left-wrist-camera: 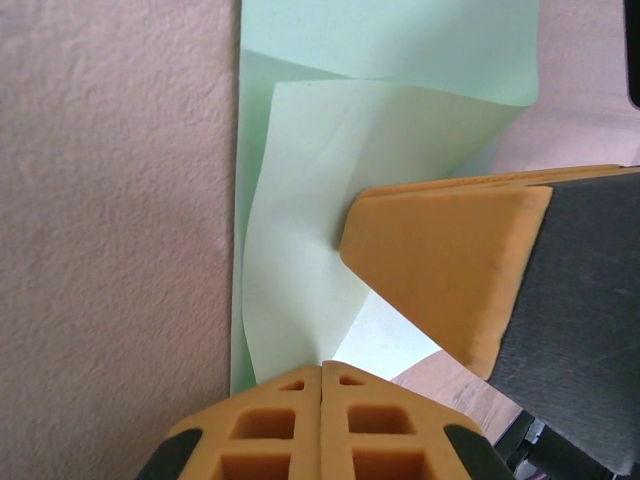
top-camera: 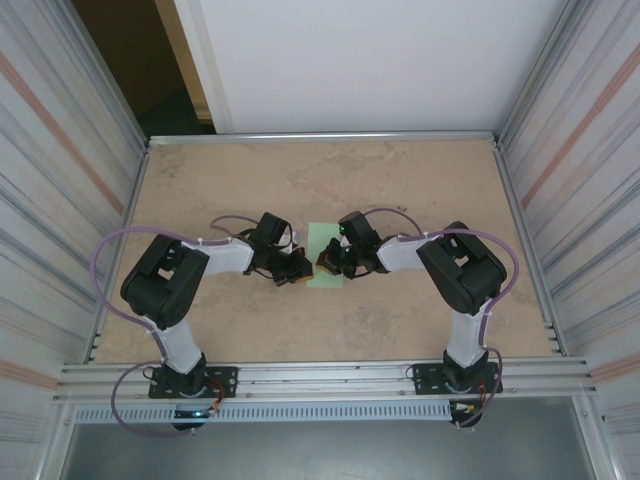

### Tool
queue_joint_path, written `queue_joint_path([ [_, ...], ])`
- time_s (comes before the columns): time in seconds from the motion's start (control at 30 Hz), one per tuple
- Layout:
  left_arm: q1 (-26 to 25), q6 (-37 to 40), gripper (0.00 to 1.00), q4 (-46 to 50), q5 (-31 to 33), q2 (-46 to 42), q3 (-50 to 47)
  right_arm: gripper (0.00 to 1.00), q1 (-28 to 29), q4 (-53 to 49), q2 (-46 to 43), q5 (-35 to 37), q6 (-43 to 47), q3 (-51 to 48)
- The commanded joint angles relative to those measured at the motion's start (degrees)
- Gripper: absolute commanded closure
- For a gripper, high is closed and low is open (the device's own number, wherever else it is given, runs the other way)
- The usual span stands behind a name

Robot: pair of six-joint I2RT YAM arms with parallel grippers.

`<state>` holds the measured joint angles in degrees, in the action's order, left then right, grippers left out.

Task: Fold a paper plane with a square sheet of paper (pick it up from the middle)
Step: Fold the triangle a second time at the center of the table.

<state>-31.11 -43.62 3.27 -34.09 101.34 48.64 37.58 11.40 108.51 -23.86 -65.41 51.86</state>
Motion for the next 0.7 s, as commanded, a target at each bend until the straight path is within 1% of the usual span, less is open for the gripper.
queue_joint_path([
  [0.0,0.15,2.28,1.0,2.75,-0.41,0.46,1.44,1.0,0.02,-7.44,3.91,3.99,-0.6,-1.41],
  [0.23,0.22,3.01,1.0,4.01,1.87,0.45,1.55,1.0,-0.02,-7.44,4.15,3.82,-0.6,-1.23],
  [0.67,0.26,3.71,1.0,5.26,2.97,-1.09,2.42,1.0,-0.02,-7.47,4.13,3.92,-0.65,-1.24],
])
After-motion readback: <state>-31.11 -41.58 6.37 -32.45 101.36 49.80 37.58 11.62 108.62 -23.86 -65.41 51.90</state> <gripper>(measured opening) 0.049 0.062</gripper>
